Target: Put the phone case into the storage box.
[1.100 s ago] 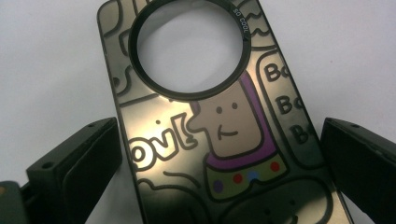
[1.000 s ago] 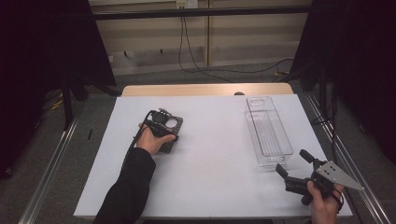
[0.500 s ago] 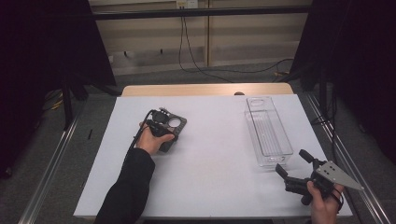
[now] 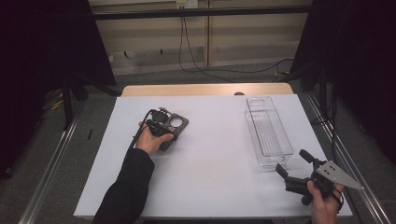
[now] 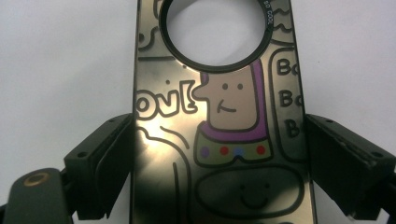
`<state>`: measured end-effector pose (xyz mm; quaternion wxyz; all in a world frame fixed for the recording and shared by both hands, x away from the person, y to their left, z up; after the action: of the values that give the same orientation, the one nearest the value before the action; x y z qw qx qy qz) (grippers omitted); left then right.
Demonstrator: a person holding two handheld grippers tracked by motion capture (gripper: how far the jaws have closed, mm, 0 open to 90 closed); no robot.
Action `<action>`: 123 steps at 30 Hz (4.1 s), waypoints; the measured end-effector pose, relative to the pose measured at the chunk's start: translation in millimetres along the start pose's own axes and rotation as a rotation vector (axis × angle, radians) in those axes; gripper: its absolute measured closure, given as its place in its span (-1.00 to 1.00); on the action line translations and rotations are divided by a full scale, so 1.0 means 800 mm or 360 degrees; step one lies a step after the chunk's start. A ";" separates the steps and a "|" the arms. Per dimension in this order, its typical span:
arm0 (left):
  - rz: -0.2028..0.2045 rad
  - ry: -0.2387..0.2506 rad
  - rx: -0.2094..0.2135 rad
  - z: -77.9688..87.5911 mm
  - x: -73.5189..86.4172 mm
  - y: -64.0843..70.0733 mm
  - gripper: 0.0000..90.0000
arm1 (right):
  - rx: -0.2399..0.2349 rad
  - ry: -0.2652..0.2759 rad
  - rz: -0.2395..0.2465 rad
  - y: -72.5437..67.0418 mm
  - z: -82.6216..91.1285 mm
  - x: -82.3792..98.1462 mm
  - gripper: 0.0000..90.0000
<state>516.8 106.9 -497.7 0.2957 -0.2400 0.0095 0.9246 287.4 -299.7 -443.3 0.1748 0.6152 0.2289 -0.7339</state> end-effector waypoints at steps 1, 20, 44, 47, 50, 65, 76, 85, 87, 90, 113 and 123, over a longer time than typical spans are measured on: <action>-0.0005 -0.0001 0.0000 0.000 0.000 0.000 -0.72 | 0.0001 0.0001 -0.0001 0.000 0.000 0.000 -1.00; 0.0017 0.0228 -0.0017 0.022 -0.006 -0.014 -0.72 | 0.0005 0.0005 -0.0001 0.000 0.002 0.000 -1.00; 0.0007 0.0595 0.0021 0.047 -0.008 -0.027 -0.72 | 0.0004 0.0015 0.0008 -0.001 0.002 -0.001 -1.00; 0.0011 0.0629 0.0013 0.050 -0.008 -0.029 -0.72 | 0.0004 0.0015 0.0006 -0.001 0.002 -0.001 -1.00; 0.0043 0.0644 0.0015 0.050 -0.007 -0.030 -0.72 | 0.0005 0.0015 0.0000 -0.001 0.002 -0.001 -1.00; 0.0052 0.0924 -0.0018 0.064 -0.004 -0.039 -0.72 | 0.0004 0.0012 0.0001 -0.001 0.002 -0.001 -1.00; 0.0112 0.1046 0.0016 0.086 0.000 -0.042 -0.72 | 0.0009 0.0012 0.0000 -0.001 0.002 -0.001 -1.00; 0.0108 0.1095 0.0099 0.096 0.013 -0.032 -0.72 | 0.0009 0.0013 -0.0001 0.000 0.002 -0.001 -1.00; 0.0107 0.1109 0.0114 0.098 0.016 -0.030 -0.72 | 0.0010 0.0012 -0.0001 -0.001 0.002 -0.001 -1.00; 0.0107 0.1134 0.0136 0.102 0.021 -0.024 -0.72 | 0.0010 0.0012 -0.0001 -0.001 0.002 -0.001 -1.00; 0.0015 0.1218 0.0273 0.135 0.056 0.013 -0.72 | 0.0006 0.0017 0.0000 -0.001 0.003 -0.001 -1.00; -0.0008 0.1198 0.0338 0.135 0.073 0.032 -0.73 | 0.0002 0.0018 -0.0005 -0.002 0.001 -0.001 -1.00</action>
<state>414.2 134.7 -431.4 0.2970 -0.5306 0.2123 0.7649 285.9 -299.3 -442.1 0.1720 0.6190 0.2303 -0.7309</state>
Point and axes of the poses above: each handheld gripper's, and its own axes: z roughly backward along the jaws, x roughly out of its underside, y roughly to its right, the point moved 6 cm from there along -z, roughly forward along the jaws, and after that the axes turned 10 degrees about -x, right-handed, at the moved point
